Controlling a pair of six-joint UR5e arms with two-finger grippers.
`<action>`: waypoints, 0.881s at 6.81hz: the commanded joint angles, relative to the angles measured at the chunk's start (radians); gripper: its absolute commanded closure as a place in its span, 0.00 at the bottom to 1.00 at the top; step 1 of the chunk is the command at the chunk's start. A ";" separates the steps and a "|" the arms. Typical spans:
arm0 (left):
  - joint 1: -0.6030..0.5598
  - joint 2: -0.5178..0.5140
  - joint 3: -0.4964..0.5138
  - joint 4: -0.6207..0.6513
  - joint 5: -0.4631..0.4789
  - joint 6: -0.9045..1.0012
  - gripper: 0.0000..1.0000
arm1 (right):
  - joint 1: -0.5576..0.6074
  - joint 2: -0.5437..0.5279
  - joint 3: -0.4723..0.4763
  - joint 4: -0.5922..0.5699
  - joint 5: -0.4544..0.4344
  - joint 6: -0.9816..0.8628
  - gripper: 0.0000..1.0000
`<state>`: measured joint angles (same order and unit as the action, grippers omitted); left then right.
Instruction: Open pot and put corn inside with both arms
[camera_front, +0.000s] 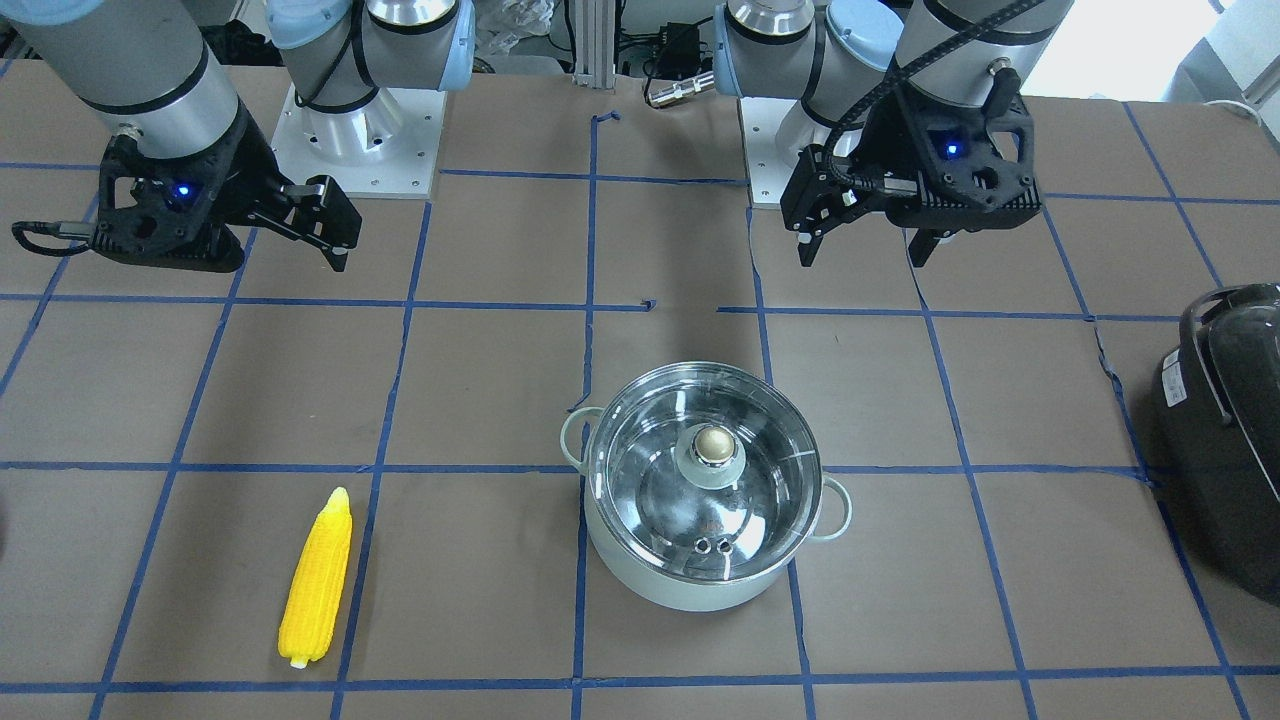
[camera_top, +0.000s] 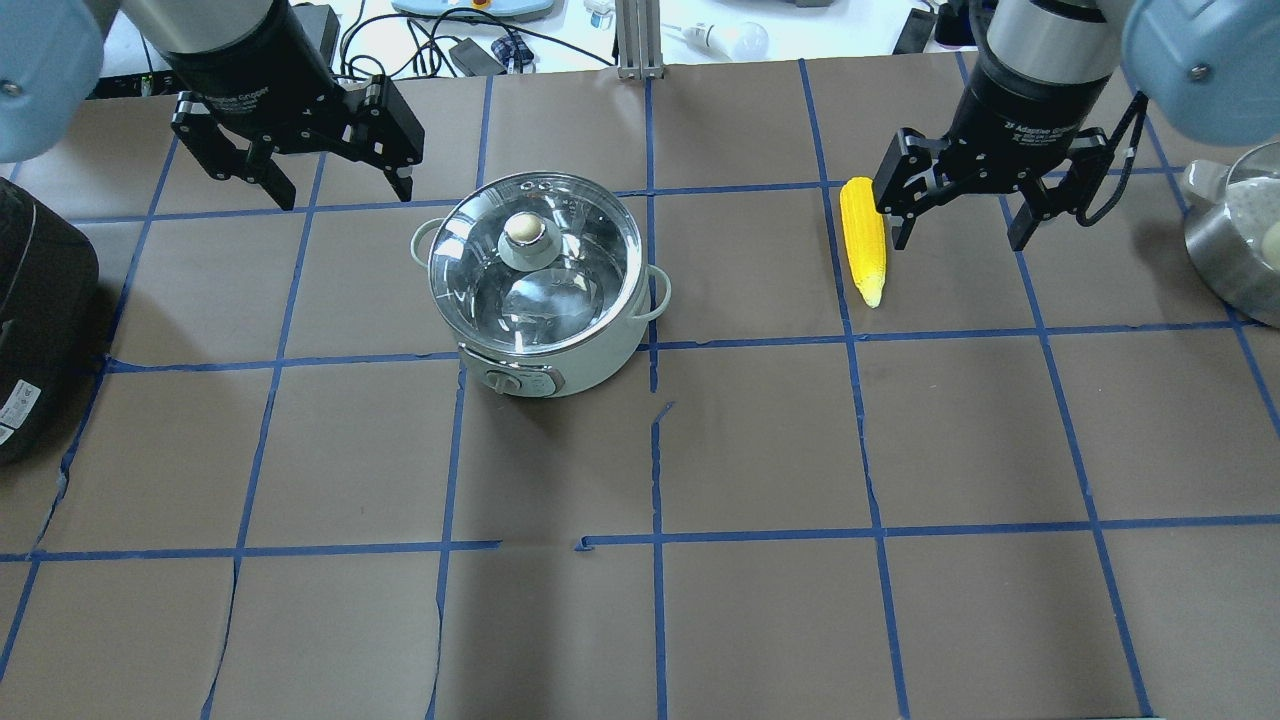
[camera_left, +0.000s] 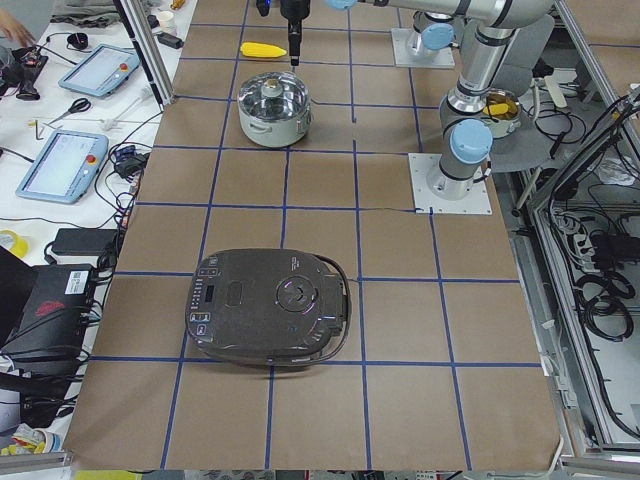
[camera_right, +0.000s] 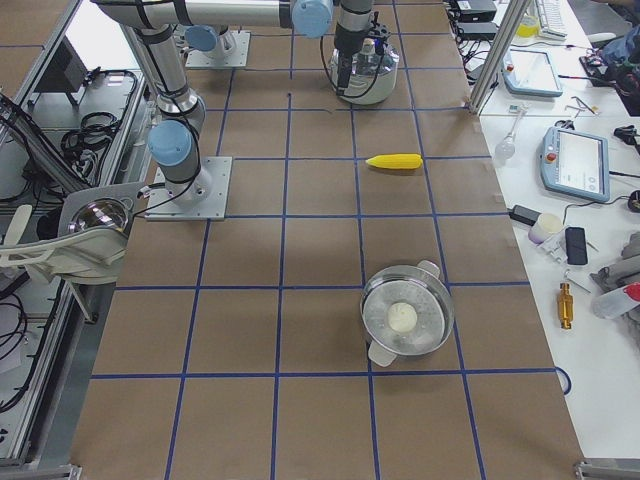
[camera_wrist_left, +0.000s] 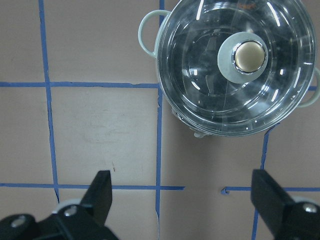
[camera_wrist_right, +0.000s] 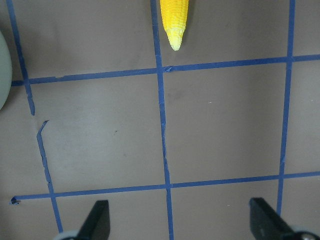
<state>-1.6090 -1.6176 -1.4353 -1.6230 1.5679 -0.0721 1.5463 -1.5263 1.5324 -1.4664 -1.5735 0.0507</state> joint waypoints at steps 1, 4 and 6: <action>0.000 0.001 0.000 0.000 0.001 0.000 0.00 | 0.000 0.000 0.000 0.000 0.000 -0.001 0.00; 0.000 -0.002 -0.001 0.002 0.000 0.000 0.00 | 0.000 0.000 0.002 0.000 0.001 -0.003 0.00; 0.000 -0.005 -0.001 0.003 -0.002 -0.002 0.00 | 0.000 0.000 0.000 0.000 0.001 -0.002 0.00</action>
<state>-1.6091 -1.6226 -1.4358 -1.6197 1.5674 -0.0731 1.5463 -1.5263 1.5329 -1.4666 -1.5729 0.0479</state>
